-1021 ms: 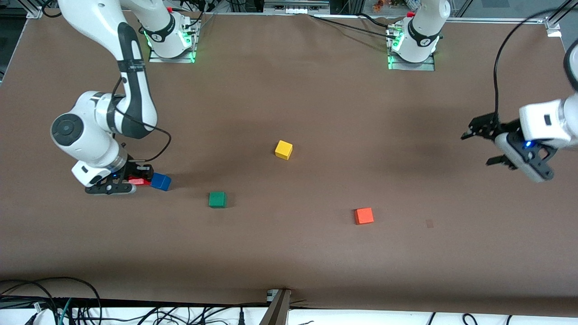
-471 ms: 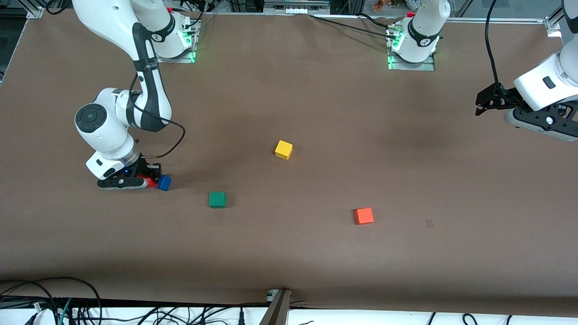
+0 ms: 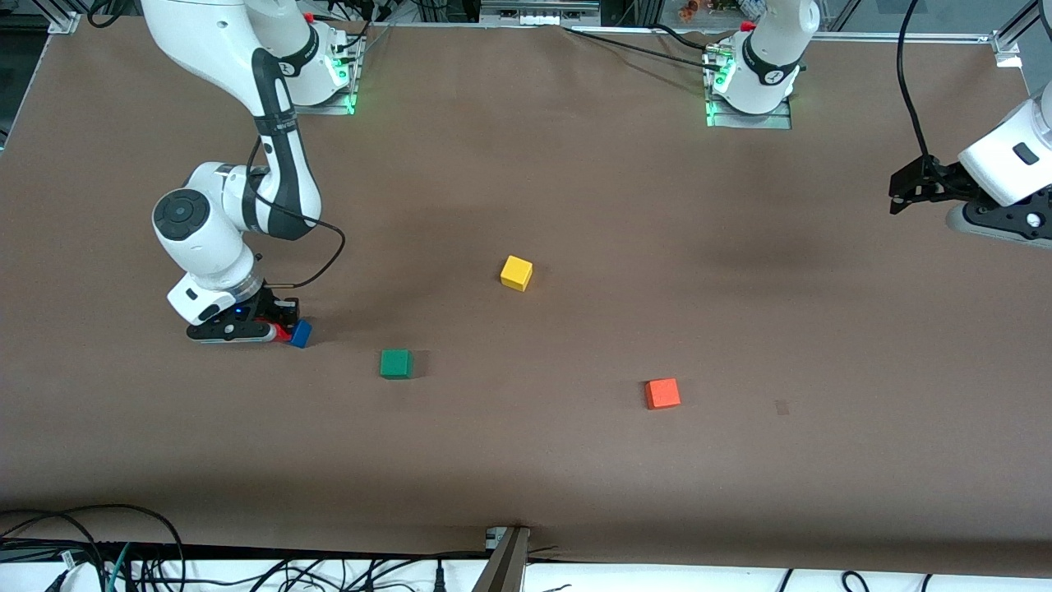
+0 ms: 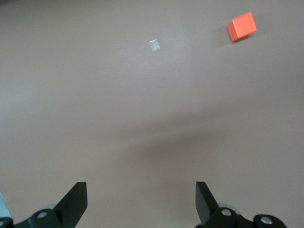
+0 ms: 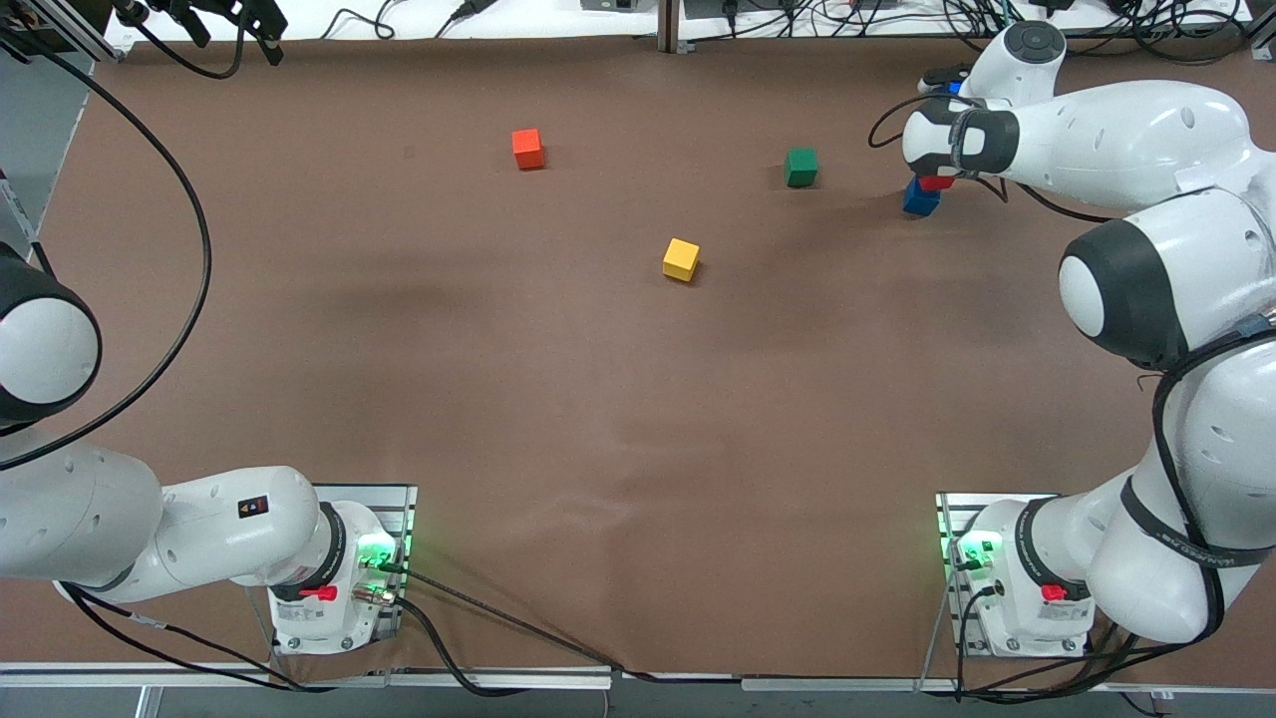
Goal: Pass red block to right arm, stack on blue
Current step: 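Lower the red cube onto the blue cube and open the right gripper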
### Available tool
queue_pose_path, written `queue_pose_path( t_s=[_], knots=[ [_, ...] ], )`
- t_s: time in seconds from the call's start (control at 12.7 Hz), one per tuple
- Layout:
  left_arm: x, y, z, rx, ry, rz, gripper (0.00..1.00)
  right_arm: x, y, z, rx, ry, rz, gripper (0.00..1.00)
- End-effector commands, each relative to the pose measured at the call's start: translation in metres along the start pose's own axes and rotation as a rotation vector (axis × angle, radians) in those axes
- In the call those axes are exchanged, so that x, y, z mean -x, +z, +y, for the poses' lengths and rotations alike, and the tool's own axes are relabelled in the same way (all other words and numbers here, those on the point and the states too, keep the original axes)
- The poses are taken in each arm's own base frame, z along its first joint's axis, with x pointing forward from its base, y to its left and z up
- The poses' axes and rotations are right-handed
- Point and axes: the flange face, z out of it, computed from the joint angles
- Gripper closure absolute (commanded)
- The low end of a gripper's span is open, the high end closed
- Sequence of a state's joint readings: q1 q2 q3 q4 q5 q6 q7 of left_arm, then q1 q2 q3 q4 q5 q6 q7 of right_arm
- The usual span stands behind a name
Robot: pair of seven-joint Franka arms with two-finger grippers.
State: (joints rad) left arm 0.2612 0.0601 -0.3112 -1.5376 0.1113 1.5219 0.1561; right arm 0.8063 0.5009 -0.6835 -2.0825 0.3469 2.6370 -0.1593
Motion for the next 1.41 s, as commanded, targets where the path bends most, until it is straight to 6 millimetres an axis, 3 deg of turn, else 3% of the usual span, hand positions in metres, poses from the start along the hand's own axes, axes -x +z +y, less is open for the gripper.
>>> queue_pose_path(
  t_s=[0.0,0.39,0.47,0.55,0.63,0.94,1.1,1.33],
  knots=[
    [0.008,-0.016,-0.009,-0.031,-0.112,0.015,0.00,0.003,0.003,-0.004,0.012,0.008,0.007,1.00],
    [0.008,-0.024,0.004,-0.020,-0.096,0.026,0.00,0.005,0.006,-0.003,0.013,0.016,0.000,1.00],
    [0.007,-0.024,0.005,-0.019,-0.095,0.030,0.00,0.005,0.006,-0.003,0.012,0.018,-0.003,0.83],
    [0.008,-0.024,0.004,-0.019,-0.096,0.029,0.00,0.003,0.005,-0.002,0.012,0.020,0.001,0.14],
    [0.008,-0.024,0.004,-0.019,-0.098,0.029,0.00,-0.003,-0.001,0.000,0.009,0.012,0.015,0.00],
    [0.020,-0.034,0.010,0.001,-0.103,0.043,0.00,-0.034,-0.041,0.008,-0.022,0.018,0.040,0.00],
    [0.025,-0.032,-0.003,0.013,-0.126,0.031,0.00,-0.055,-0.076,0.016,-0.056,0.019,-0.060,0.00],
    [0.022,-0.025,-0.007,0.028,-0.130,0.004,0.00,-0.077,-0.135,0.027,-0.090,-0.023,-0.194,0.00]
  ],
)
